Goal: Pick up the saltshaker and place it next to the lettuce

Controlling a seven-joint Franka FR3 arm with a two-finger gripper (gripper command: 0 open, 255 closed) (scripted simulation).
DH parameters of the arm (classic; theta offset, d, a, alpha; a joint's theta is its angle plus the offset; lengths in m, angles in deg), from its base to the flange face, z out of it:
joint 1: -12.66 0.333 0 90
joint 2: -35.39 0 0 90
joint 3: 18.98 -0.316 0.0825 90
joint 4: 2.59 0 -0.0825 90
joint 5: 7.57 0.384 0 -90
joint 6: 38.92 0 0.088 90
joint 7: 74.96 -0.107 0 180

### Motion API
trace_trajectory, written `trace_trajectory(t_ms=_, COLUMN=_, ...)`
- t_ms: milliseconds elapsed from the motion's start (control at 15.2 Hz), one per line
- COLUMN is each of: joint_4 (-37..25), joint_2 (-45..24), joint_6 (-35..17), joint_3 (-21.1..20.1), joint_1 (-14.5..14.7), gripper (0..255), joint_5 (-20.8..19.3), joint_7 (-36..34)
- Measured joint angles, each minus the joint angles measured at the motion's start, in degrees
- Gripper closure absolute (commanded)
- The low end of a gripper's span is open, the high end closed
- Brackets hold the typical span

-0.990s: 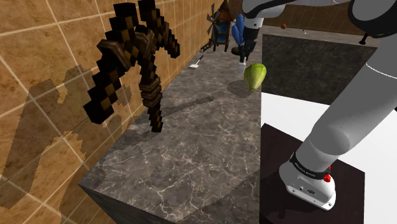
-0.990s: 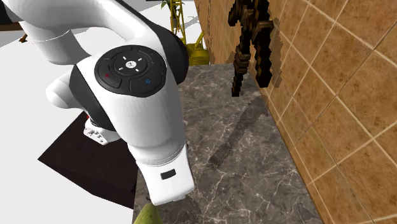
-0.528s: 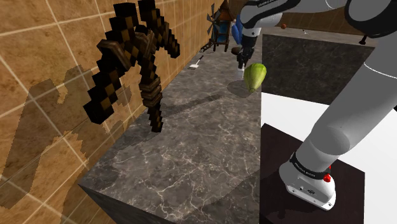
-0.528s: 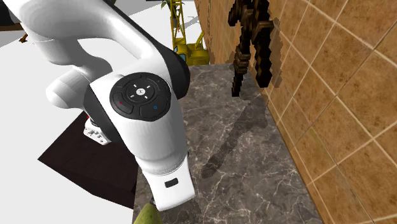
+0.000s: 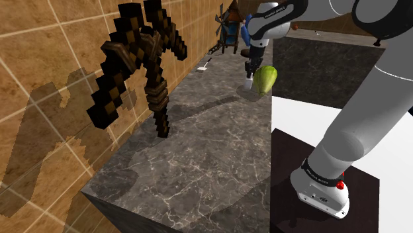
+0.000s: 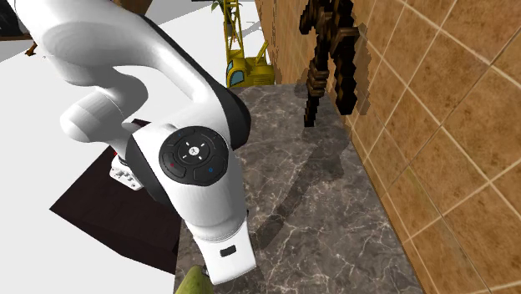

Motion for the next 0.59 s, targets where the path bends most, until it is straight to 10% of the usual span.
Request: trace_trajectory(t_ms=594, joint_4=3.10, joint_2=-2.53, joint_6=-5.51, joint_3=-0.04, joint_1=-0.06, gripper=255, joint_5=1.01, joint_7=0.69)
